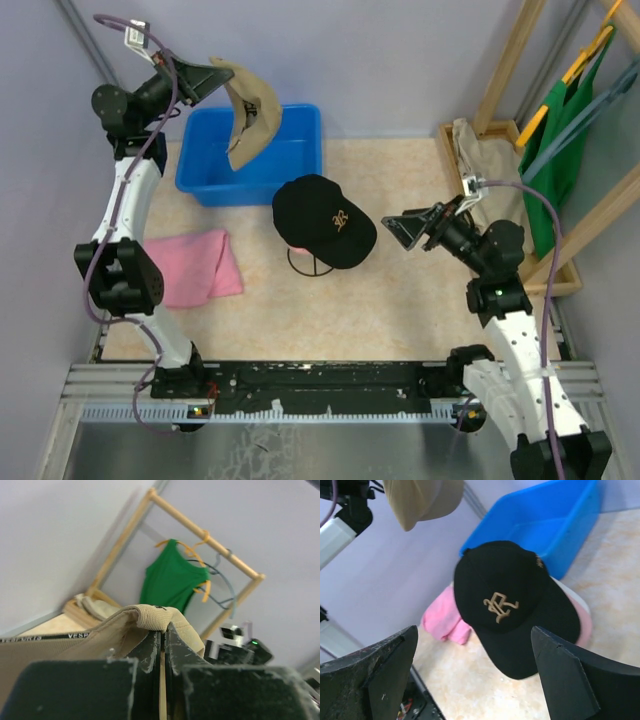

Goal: Stack the hats

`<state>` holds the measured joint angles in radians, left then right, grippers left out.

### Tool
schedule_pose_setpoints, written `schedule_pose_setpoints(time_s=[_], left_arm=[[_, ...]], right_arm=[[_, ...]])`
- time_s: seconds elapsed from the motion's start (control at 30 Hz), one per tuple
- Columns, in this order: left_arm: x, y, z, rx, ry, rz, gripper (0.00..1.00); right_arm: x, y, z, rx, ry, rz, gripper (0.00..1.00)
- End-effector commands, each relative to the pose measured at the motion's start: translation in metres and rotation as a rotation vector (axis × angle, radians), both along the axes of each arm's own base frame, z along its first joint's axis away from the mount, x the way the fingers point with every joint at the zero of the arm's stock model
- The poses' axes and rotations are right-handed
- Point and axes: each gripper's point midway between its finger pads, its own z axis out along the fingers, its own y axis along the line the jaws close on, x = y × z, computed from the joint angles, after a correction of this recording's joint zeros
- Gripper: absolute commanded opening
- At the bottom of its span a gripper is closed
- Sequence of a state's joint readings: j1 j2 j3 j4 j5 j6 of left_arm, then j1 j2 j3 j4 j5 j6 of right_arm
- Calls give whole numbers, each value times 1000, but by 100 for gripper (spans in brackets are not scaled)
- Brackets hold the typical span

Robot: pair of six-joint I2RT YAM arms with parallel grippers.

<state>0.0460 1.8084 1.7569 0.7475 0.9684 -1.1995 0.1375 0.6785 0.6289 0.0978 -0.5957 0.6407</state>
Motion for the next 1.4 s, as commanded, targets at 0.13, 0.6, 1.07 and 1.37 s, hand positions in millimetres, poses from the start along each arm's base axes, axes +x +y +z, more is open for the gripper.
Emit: schedule_pose_setpoints(time_s=[0.13,0.6,1.07,1.37], left_arm=[[-125,-27,49,-76,-54,-326,0],[-256,-76,83,-219,-76,-617,0],[-327,-66,119,-315,-30,-670,0],[-339,-61,121,-334,24,-655,0]], right_arm=[[-25,38,75,178,-150,300,95],[-60,63,83,335,-105,526,96],[-91,88,99,479,-284,757,88],[-89,118,106,506,-349,884,85]])
